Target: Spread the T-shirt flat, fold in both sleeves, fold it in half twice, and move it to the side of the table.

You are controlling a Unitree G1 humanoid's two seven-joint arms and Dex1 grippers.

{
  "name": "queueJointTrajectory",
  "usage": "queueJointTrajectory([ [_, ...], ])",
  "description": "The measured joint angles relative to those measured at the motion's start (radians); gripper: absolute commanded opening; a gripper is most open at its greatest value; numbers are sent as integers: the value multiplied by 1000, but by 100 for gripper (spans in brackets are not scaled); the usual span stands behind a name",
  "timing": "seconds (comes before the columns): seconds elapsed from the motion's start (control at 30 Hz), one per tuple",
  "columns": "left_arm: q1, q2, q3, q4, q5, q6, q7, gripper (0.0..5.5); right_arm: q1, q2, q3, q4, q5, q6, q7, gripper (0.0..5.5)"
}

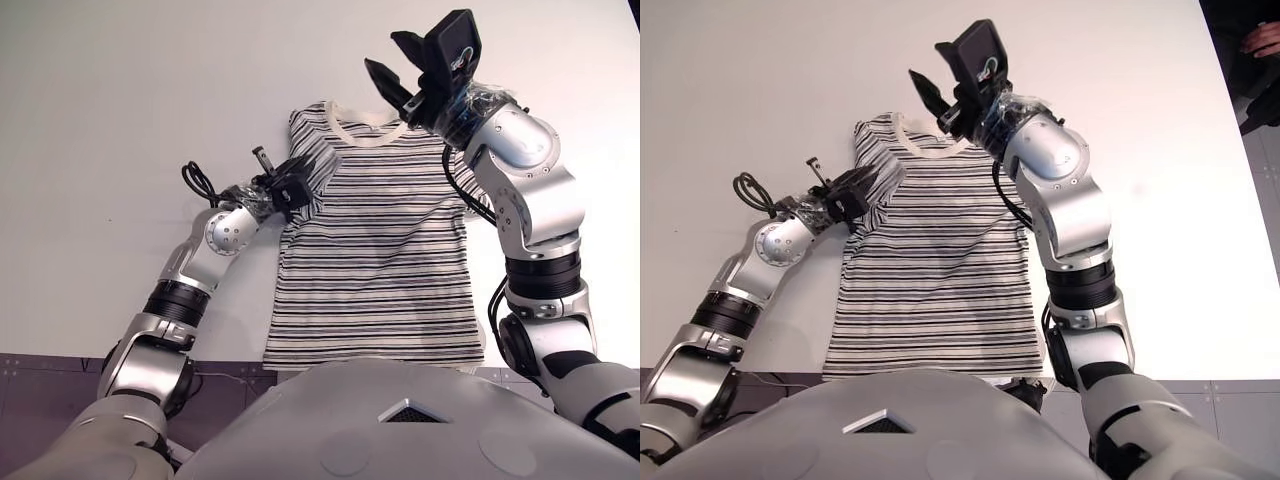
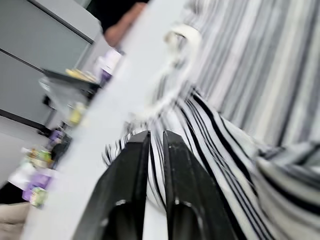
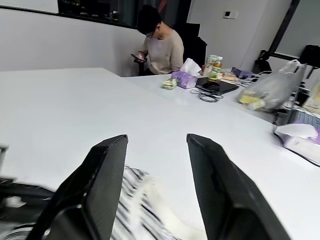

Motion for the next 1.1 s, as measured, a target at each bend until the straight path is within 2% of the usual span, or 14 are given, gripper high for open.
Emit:
queueJointTrajectory([
  [0.1, 11, -10, 42, -48, -24, 26, 8, 154, -8, -95, -10, 80, -102, -112, -22, 217],
  [0.2, 29, -16, 134, -174, -27, 76, 83, 159, 12, -285, 41, 216, -324, -351, -62, 217],
  [0.3, 85, -26, 211, -324, -28, 150, 121, 159, 21, -476, 123, 499, -576, -606, -212, 217],
  [0.43, 148, -34, 265, -414, -23, 219, 145, 159, -31, -611, 258, 826, -846, -833, -428, 217],
  [0.57, 197, -51, 274, -416, -1, 250, 164, 159, -77, -628, 405, 1026, -1024, -1020, -549, 217],
  [0.67, 205, -57, 274, -433, 5, 253, 164, 159, -108, -628, 458, 1107, -1074, -1087, -594, 217],
  [0.93, 229, -66, 281, -447, 12, 257, 171, 159, -118, -638, 472, 1096, -1062, -1236, -588, 217],
  [1.1, 228, -66, 282, -445, 12, 257, 174, 159, -114, -637, 471, 1071, -1057, -1250, -571, 217],
])
